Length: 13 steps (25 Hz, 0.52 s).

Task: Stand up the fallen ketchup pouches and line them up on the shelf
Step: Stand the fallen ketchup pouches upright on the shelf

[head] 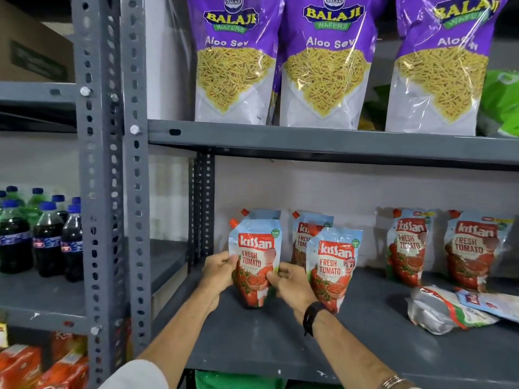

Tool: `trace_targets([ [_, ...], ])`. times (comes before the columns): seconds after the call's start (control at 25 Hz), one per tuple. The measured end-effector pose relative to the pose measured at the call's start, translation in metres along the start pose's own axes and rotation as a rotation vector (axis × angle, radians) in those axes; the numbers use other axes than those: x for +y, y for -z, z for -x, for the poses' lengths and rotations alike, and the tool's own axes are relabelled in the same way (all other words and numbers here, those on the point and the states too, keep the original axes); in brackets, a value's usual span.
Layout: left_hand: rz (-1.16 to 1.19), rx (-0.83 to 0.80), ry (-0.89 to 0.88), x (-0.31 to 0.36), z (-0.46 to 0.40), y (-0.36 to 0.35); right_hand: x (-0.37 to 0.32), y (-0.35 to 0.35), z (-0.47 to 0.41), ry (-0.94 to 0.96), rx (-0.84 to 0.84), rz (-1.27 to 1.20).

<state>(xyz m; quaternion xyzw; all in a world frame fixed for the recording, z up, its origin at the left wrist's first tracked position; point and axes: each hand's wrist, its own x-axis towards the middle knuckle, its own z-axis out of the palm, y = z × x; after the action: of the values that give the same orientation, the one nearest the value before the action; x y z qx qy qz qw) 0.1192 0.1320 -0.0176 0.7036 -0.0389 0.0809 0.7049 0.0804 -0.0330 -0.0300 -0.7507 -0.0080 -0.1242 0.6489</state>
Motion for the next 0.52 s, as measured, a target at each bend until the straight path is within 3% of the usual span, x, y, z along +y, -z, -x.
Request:
trace_targets([
  [0.52, -0.011, -0.074, 0.049, -0.011, -0.010, 0.006, 0.014, -0.001, -0.010, -0.040, -0.023, 0.015],
])
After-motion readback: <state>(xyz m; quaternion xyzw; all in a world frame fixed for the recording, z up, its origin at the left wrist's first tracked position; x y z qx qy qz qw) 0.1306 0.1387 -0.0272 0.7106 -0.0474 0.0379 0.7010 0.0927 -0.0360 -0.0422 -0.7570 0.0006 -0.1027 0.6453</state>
